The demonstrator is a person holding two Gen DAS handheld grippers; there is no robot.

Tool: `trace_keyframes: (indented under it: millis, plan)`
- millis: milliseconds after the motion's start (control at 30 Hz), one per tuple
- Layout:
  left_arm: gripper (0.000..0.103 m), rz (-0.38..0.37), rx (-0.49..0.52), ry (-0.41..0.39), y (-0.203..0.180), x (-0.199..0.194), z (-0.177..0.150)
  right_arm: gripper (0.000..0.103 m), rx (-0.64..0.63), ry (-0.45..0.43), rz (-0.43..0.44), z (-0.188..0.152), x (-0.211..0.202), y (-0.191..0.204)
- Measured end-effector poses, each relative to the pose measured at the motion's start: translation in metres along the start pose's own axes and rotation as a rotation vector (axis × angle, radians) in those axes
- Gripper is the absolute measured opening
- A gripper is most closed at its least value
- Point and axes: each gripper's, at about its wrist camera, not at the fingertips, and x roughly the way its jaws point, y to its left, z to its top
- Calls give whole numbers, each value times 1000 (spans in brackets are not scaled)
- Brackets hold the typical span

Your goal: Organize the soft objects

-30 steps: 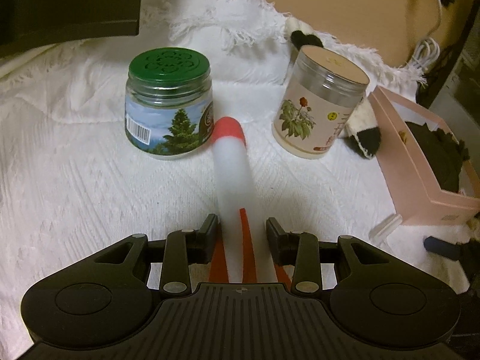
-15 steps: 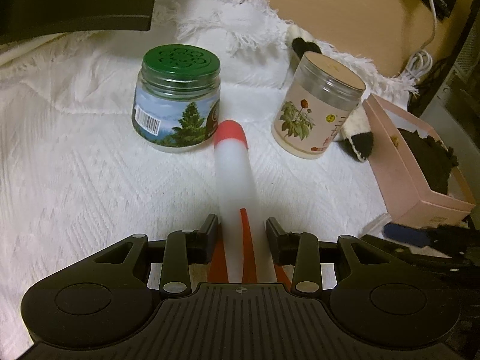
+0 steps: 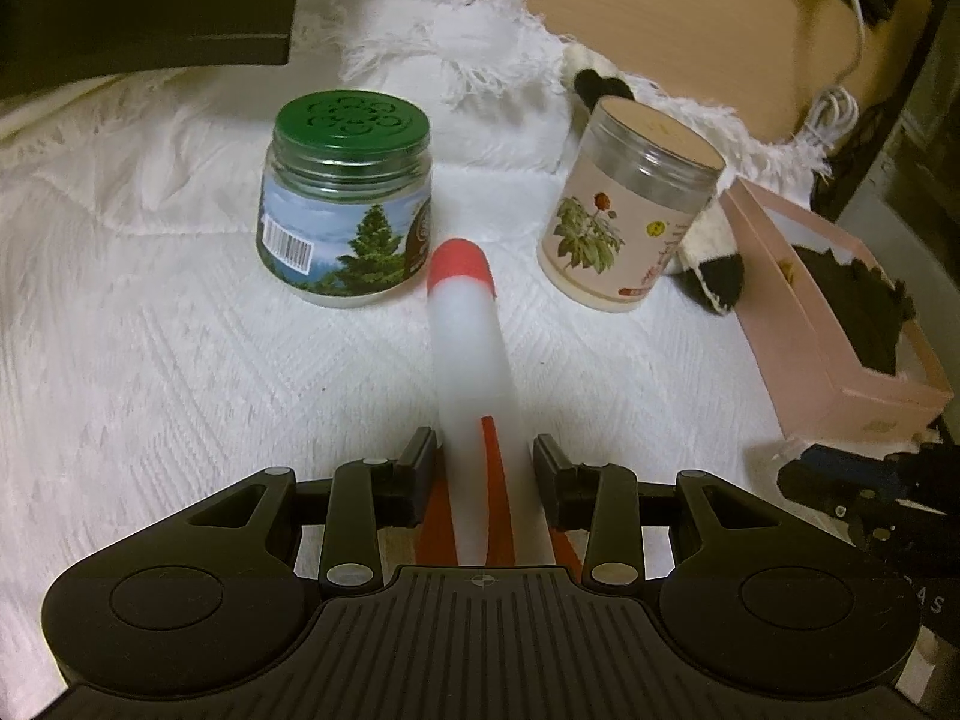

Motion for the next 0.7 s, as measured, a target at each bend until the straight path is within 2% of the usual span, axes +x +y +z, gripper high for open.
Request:
trace_keyframes:
  millis: [133,233,333,400,467,500,533,700]
  plan:
    - [40,-15,-9,-4,3,-1,-2,16,13,13,1,-8,1,-2]
    - [39,-33,-16,-3,7,-1,-1,26,31,36,7,-12,6,-4]
    - [39,-49,-28,-5,10,-1,-1,28,68,79,24,-14,17,-8]
    - [39,-52,-35,-5,11,-1,0,28,79,70,14,-15,18,-7]
    - [38,-51,-51,-3,11,-1,0,24,74,80,7,-13,18,-7]
    - [38,-52,-60,-2,12,-1,1,15,70,84,10,-12,17,-6]
    - [38,-53,-70,-1,12,-2,1,13,67,91,22,-11,15,-5]
    - [36,-50,-55,-45,9,-10,-1,13,41,43,46,0,-9,0]
